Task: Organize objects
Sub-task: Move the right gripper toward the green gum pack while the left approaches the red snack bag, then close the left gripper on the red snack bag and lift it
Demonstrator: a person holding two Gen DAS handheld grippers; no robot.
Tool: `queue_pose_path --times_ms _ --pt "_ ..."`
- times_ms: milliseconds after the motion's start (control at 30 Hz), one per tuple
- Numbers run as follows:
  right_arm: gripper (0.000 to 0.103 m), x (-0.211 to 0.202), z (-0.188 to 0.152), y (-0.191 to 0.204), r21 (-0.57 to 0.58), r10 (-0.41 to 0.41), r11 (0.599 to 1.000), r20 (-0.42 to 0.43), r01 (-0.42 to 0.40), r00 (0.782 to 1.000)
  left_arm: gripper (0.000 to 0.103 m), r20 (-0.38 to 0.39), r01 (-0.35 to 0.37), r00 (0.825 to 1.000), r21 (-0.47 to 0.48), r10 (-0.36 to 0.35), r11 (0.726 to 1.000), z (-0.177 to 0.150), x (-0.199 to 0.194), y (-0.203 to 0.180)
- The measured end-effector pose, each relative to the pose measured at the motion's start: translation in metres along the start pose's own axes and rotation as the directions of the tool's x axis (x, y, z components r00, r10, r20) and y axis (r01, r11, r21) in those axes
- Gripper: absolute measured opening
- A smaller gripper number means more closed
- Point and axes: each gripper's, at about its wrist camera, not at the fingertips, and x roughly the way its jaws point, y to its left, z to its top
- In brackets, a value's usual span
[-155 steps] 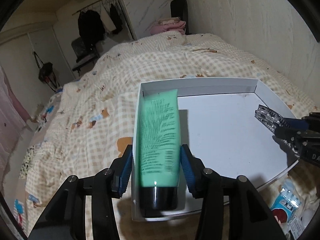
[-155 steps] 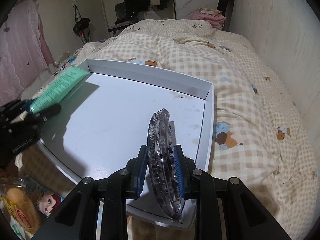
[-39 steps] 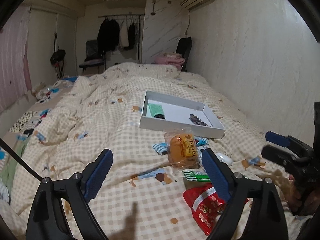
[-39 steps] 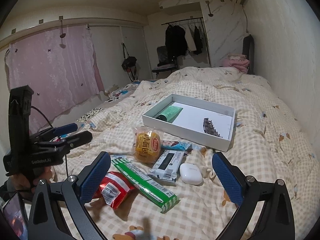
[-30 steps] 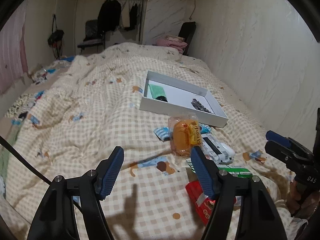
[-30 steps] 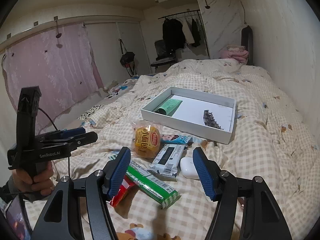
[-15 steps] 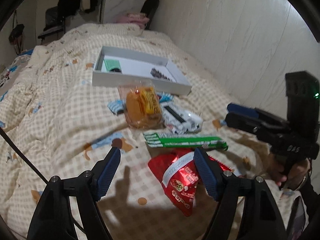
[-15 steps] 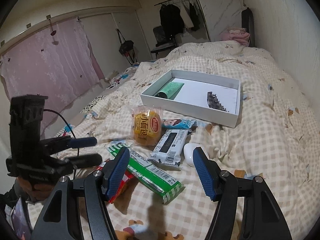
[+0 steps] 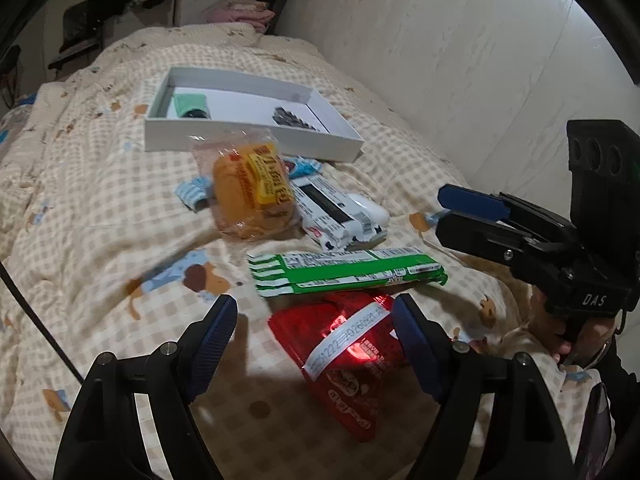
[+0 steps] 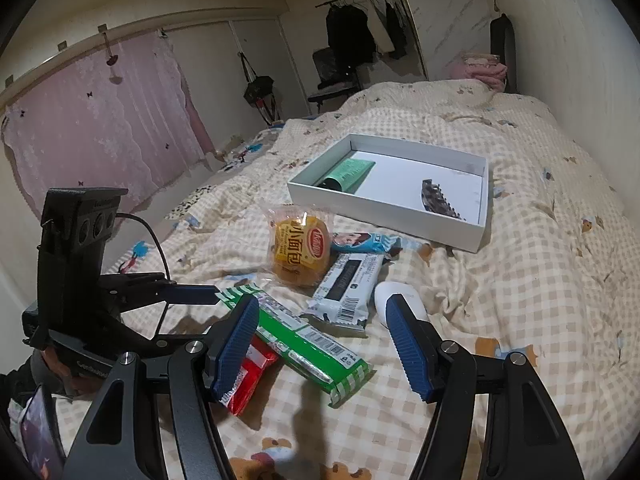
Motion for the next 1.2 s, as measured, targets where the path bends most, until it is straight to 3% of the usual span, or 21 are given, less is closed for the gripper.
queue_pose_path --times_ms 233,300,400,633,767,867,967,1067,1200 --pt "0.067 0.001 -0.001 0.000 0.001 -0.005 1.000 -0.005 0.005 1.000 0.082 -0.057 0.071 0.996 0.025 -0.070 0.997 0.001 0.013 -0.005" --pt "0.067 0.002 0.000 -0.001 0.005 -0.004 1.000 -0.008 0.004 1.000 0.070 -0.053 0.100 0.994 0.035 -0.098 0.994 0.000 0.012 -0.007" --pt "0.067 0.004 -0.001 -0.001 0.001 0.003 1.000 -0.014 -0.003 1.000 0.058 -0.027 0.117 0.993 0.045 -0.116 0.992 -0.003 0.005 -0.010" --pt "0.067 0.003 0.000 -0.001 0.006 0.009 1.000 -0.006 -0.009 1.000 0.054 0.083 0.127 0.989 -0.032 -0.124 0.991 -0.006 -0.023 0.005" --pt "0.067 0.003 0.000 -0.001 0.011 0.012 1.000 -0.003 -0.012 1.000 0.054 0.166 0.084 0.984 -0.139 -0.060 0.987 -0.006 -0.042 0.025" --pt "0.067 0.003 -0.001 -0.001 0.010 0.011 1.000 -0.004 -0.011 1.000 0.054 0.168 -0.050 0.982 -0.226 0.089 0.973 -0.005 -0.046 0.036" --pt "0.067 0.003 -0.001 -0.002 0.011 0.009 1.000 -0.008 -0.009 1.000 0.053 0.101 -0.193 0.967 -0.303 0.234 0.933 -0.004 -0.037 0.049" --pt "0.067 0.004 -0.001 -0.003 0.015 0.007 1.000 -0.013 -0.007 1.000 0.053 0.059 -0.199 0.970 -0.359 0.234 0.912 -0.006 -0.030 0.062" --pt "0.067 0.004 -0.001 -0.003 0.017 0.006 1.000 -0.014 -0.006 1.000 0.054 0.021 -0.211 0.973 -0.316 0.229 0.925 -0.003 -0.023 0.056"
